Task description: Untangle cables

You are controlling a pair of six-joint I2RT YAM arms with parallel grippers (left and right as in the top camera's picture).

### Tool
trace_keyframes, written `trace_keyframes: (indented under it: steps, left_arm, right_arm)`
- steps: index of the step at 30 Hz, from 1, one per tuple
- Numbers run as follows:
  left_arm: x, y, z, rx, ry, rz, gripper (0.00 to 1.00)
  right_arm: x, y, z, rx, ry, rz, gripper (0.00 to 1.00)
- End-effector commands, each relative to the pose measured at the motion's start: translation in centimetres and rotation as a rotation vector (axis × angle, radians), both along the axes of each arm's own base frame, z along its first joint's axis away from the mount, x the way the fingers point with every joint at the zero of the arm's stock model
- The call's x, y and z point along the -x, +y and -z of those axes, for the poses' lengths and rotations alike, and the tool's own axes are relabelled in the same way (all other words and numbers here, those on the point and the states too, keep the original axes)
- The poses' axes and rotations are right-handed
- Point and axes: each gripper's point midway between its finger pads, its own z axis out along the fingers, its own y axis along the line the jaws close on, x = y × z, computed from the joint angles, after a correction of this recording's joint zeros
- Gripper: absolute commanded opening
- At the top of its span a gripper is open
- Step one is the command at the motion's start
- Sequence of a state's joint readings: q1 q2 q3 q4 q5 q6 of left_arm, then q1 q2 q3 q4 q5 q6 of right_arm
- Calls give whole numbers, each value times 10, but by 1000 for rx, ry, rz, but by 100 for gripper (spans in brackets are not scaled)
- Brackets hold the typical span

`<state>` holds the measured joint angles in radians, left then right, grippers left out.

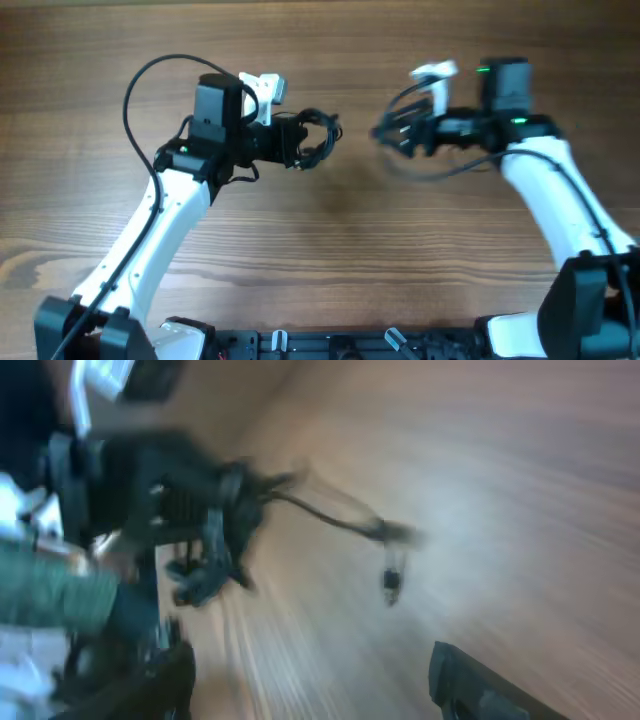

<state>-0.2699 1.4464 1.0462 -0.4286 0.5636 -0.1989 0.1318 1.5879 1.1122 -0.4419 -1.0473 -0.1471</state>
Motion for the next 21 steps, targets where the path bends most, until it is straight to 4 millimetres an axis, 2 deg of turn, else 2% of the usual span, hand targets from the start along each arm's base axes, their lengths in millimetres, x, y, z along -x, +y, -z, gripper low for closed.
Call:
trace_keyframes:
  steps: [1,3,8,11,12,14,15,17,21]
  left_arm:
    - [32,-17,2,34,-15,245,4]
    - [42,-16,9,-6,-29,306,4]
    - [40,-7,18,-93,-63,322,4]
    - [39,-7,18,-105,-98,350,4]
    - [38,-8,17,-104,-105,349,4]
    - [33,-9,13,-100,-131,345,4]
    - [31,-10,12,-98,-143,344,4]
    - [26,-11,7,-85,-155,324,5]
    - [14,-11,-3,-33,-142,239,18]
  right_arm:
    - [13,39,15,134,-121,-80,79]
    - [21,53,17,143,-122,-110,78]
    - [34,69,18,150,-124,-156,54]
    - [38,74,19,145,-93,-156,30]
    - [39,74,19,146,-89,-158,26]
    - [40,74,19,148,-87,-159,8]
    - [40,74,19,147,-87,-158,5]
    - [37,72,22,158,-54,-126,5]
    - [14,56,37,248,71,97,5]
